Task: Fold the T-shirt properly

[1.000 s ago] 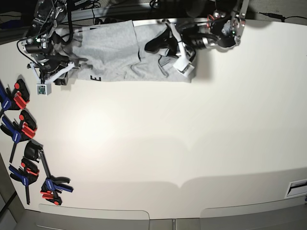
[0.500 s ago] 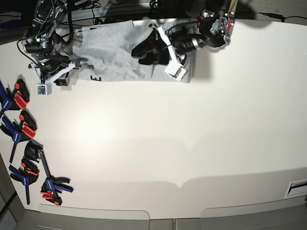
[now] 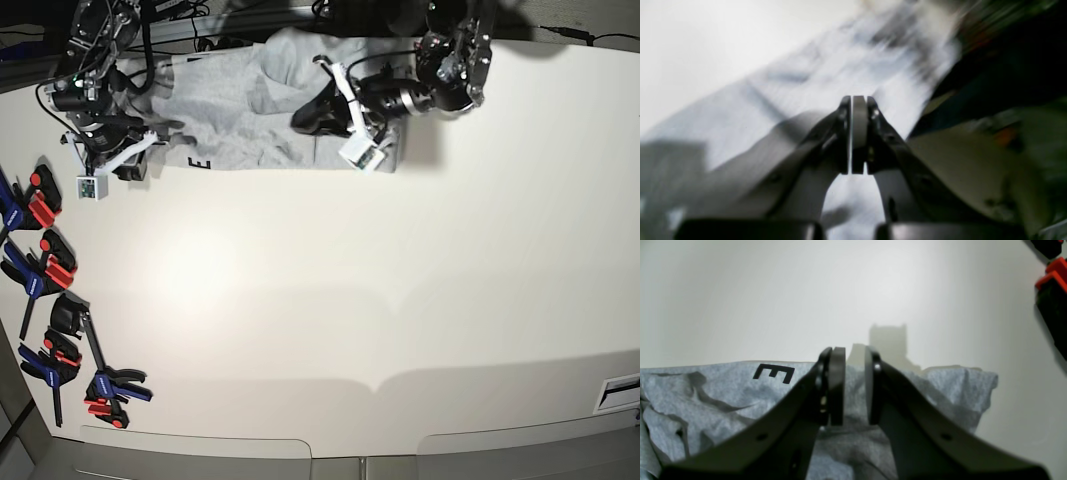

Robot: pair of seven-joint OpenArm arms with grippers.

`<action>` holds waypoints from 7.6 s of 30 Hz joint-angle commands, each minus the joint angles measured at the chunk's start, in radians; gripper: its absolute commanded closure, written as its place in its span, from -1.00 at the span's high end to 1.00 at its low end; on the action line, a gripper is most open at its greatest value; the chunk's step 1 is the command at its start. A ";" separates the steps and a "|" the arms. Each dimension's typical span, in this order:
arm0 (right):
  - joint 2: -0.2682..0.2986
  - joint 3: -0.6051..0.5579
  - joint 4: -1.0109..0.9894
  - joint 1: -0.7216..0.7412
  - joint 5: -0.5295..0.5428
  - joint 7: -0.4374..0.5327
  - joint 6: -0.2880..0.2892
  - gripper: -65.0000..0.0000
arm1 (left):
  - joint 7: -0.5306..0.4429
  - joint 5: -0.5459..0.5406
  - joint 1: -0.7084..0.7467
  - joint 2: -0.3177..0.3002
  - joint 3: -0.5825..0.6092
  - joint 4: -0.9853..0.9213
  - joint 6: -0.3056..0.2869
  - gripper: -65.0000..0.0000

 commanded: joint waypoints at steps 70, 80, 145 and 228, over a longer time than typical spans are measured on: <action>0.013 0.005 0.016 0.008 0.015 0.026 -0.004 -0.72 | 0.046 0.051 -0.055 -0.205 0.133 0.059 0.209 -1.00; 0.013 0.005 0.016 0.008 0.015 0.026 -0.004 -0.72 | 0.027 0.010 -0.016 -0.187 0.135 0.039 0.201 -1.00; 0.013 0.005 0.016 0.008 0.041 0.031 -0.004 -0.72 | -0.130 0.036 -0.522 0.065 0.245 -0.446 0.161 -1.00; 0.013 0.005 0.016 0.008 0.060 0.030 -0.003 -0.72 | 0.003 0.156 -0.495 0.075 0.250 -0.174 0.215 -1.00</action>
